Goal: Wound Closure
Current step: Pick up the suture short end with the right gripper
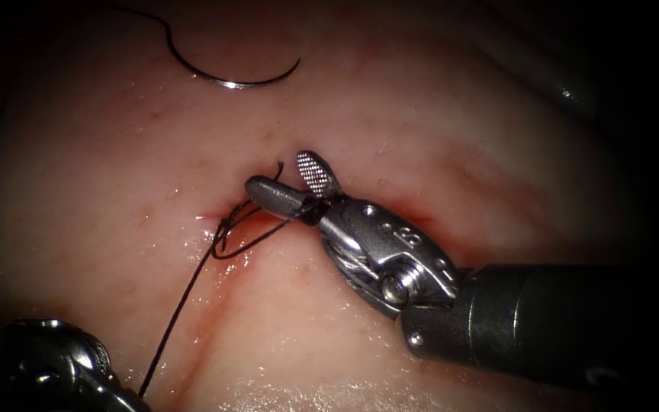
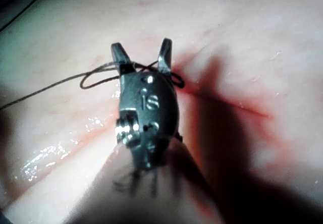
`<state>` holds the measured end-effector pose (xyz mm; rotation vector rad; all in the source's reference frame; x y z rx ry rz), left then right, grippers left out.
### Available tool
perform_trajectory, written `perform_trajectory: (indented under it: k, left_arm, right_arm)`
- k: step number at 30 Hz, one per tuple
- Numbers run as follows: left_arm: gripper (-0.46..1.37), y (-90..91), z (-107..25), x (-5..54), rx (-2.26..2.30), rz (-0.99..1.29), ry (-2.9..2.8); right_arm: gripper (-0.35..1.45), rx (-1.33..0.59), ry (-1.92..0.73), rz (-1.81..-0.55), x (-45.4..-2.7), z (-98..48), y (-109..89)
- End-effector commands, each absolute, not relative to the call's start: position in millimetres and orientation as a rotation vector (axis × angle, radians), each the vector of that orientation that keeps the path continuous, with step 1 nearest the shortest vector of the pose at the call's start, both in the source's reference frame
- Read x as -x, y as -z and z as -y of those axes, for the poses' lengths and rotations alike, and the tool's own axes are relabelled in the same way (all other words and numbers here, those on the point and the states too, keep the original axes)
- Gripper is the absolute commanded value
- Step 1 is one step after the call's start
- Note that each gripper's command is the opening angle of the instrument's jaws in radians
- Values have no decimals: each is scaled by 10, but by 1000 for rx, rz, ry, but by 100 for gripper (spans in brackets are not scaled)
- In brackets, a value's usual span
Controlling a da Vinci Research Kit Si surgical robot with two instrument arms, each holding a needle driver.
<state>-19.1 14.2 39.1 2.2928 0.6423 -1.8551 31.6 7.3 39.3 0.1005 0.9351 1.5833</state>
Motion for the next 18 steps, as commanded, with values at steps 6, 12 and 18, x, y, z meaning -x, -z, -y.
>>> perform_trajectory:
  k: [6,12,18]
  left_arm:
    - [-35,-393,-144,193,-2291,-642,1857]
    - [-35,-396,-146,192,-2290,-641,1857]
    - [-35,-400,-148,186,-2293,-629,1875]
  right_arm:
    - [99,-144,-1673,-917,-309,-70,-425]
    - [98,-194,-1682,-909,-330,-77,-457]
    - [93,-233,-1662,-927,-350,-79,-459]
